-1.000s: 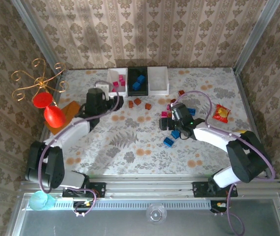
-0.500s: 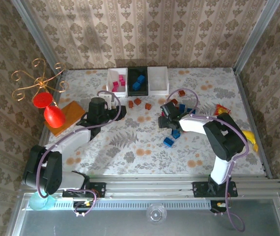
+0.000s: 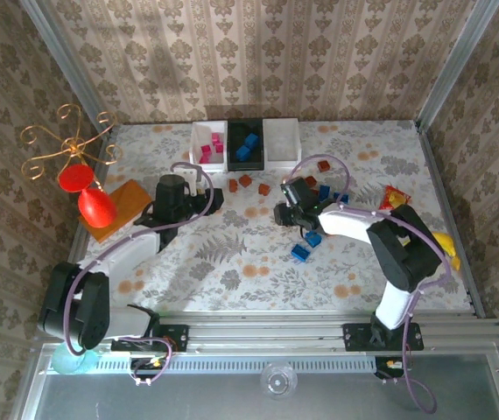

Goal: Sort the legos into containers by color
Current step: Pick up the lego from the center of the table, then place the lego in the container.

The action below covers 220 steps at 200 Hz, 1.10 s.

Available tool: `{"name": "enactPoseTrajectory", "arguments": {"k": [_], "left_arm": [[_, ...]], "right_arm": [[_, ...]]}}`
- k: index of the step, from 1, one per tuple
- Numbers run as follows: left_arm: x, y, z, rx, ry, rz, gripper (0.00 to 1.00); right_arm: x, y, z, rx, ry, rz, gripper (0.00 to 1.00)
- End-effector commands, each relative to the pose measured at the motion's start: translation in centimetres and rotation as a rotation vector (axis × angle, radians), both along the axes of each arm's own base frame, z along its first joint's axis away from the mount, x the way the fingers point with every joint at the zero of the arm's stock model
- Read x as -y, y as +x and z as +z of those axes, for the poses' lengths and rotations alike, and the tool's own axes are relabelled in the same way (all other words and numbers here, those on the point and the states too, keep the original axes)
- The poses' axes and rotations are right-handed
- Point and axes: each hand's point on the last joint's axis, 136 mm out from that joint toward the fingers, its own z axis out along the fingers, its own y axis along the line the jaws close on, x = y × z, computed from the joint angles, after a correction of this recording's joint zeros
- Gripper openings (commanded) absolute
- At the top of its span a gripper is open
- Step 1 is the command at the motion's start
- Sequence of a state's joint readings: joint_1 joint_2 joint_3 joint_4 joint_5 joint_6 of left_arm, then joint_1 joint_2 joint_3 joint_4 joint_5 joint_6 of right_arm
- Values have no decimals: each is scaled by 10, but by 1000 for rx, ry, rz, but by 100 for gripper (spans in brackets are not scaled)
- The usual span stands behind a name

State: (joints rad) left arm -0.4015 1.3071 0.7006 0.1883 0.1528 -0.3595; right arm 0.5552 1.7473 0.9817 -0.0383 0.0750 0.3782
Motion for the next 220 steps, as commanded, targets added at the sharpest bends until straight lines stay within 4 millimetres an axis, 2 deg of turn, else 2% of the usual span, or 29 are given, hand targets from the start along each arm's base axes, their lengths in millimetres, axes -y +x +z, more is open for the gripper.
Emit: {"name": "enactPoseTrajectory", "arguments": {"k": [1, 18, 51, 82, 109, 141, 180, 190, 220], "left_arm": [[-12, 2, 8, 30, -7, 38, 70], [-22, 5, 10, 38, -27, 78, 71], [-34, 8, 16, 41, -83, 121, 71], [-39, -1, 11, 15, -104, 126, 72], [-42, -14, 1, -14, -150, 142, 72], [-46, -30, -1, -20, -181, 148, 72], [-52, -48, 1, -15, -172, 149, 72], [-54, -53, 1, -18, -163, 149, 73], [-61, -63, 0, -14, -133, 157, 77]], "right_arm": [[-39, 14, 61, 107, 194, 68, 39], [-61, 26, 82, 155, 269, 99, 39], [-107, 69, 115, 245, 403, 130, 39], [-142, 111, 127, 314, 499, 149, 39], [-168, 147, 125, 349, 521, 161, 39], [-187, 188, 105, 380, 487, 148, 38], [-206, 227, 87, 409, 442, 144, 45], [-209, 232, 89, 416, 444, 151, 49], [-213, 233, 128, 474, 469, 202, 60]]}}
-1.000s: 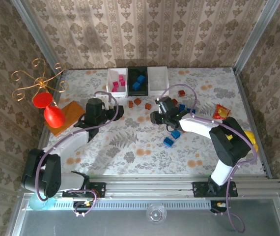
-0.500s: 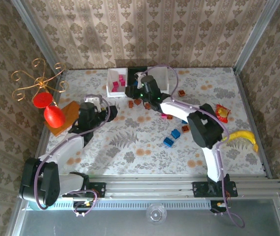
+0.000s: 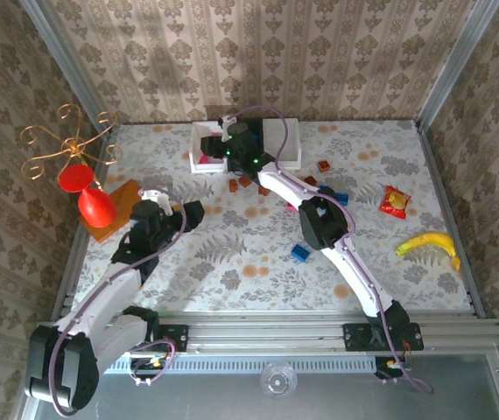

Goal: Sort the legos into containers by color
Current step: Place the lego in the container, then pick up the lego from the center of the table.

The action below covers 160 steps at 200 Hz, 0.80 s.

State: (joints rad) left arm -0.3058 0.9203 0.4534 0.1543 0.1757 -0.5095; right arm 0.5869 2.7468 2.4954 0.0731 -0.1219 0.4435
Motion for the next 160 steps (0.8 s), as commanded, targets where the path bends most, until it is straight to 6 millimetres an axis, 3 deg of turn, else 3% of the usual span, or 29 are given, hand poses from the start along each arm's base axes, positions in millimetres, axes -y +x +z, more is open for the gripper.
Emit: {"name": "enactPoseTrajectory", "arguments": {"k": [1, 30, 65, 104, 130, 160], "left_arm": [[-8, -11, -13, -44, 27, 14, 78], [-9, -15, -12, -38, 31, 8, 80], [5, -14, -3, -29, 29, -77, 83], [18, -5, 7, -31, 58, -152, 86], [33, 5, 12, -43, 53, -209, 86], [48, 20, 8, -59, 72, -237, 86]], "right_arm": [[0, -2, 37, 50, -10, 28, 60], [12, -15, 70, 70, -58, 44, 68], [55, -59, 79, 42, -153, 16, 74], [127, -123, 42, -57, -328, -55, 79], [171, -157, 0, -168, -519, -114, 82], [178, -163, -33, -225, -607, -85, 83]]}}
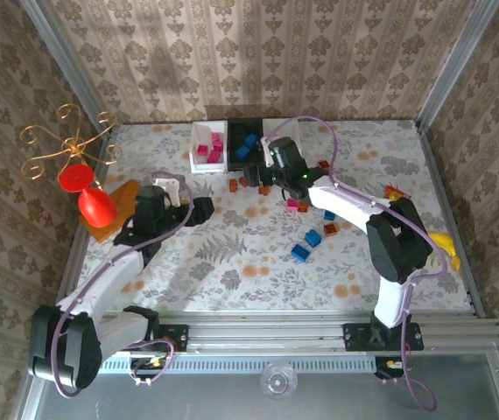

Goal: Sort the legos into containers by color
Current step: Pick up the lego from the center of the table.

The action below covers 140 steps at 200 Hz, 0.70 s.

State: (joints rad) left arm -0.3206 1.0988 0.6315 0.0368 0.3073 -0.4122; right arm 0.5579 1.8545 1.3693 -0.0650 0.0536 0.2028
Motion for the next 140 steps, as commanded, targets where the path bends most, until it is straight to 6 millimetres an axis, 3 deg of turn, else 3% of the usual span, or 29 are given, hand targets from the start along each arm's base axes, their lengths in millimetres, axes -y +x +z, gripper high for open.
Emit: {"name": "enactPoseTrajectory", "arguments": {"k": [1, 70, 96, 140], "left_arm": [[16, 7, 6, 21, 14, -65, 86], [7, 5, 2, 31, 36, -19, 85], [4, 1, 2, 28, 41, -10, 85], [0, -5, 0, 29, 46, -3, 85]], "right_arm": [[20, -8, -45, -86, -164, -9, 83], [7, 23, -106, -226, -313, 102, 85], [1, 26, -122, -277, -345, 152, 77], [-6, 22, -133, -312, -353, 219, 55]]}}
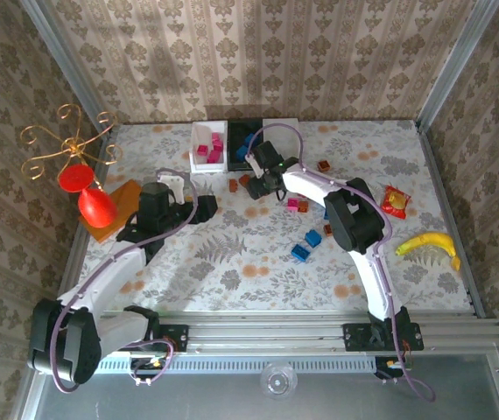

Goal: Sort the legos into containers by color
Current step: Pick up the lego from the center of the table, then place the lego in the container.

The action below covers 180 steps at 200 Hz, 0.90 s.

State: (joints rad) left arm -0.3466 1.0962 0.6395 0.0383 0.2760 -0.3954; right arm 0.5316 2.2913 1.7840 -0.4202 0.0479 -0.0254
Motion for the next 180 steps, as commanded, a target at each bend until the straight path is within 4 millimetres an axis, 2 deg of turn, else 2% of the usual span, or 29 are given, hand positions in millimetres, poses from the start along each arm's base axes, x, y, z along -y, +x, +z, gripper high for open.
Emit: {"name": "enactPoseTrajectory", "arguments": {"k": [1, 28, 49, 68, 85, 106, 127, 154, 180], "left_arm": [[-4, -5, -4, 4, 24, 4, 85], [-5, -5, -2, 7, 25, 5, 85], [-4, -5, -2, 9, 18, 5, 85], [-2, -5, 0, 11, 1, -1, 85], [2, -3, 2, 18, -15, -7, 85], [8, -2, 4, 16, -29, -23, 85], [14, -1, 5, 20, -31, -35, 85], [20, -1, 7, 23, -29, -52, 85], [26, -2, 7, 21, -25, -68, 85]], "right_arm": [[-2, -12, -10, -70, -18, 66, 55], [-2, -18, -8, -83, -22, 83, 41], [-3, -24, 4, -74, 1, 100, 29], [-5, -31, 33, -33, 77, 112, 25], [-1, -29, 69, 40, 198, 81, 25], [20, -7, 105, 153, 315, -35, 25], [41, 21, 122, 245, 333, -157, 25], [63, 59, 127, 309, 343, -287, 25], [74, 100, 127, 361, 358, -367, 26]]}}
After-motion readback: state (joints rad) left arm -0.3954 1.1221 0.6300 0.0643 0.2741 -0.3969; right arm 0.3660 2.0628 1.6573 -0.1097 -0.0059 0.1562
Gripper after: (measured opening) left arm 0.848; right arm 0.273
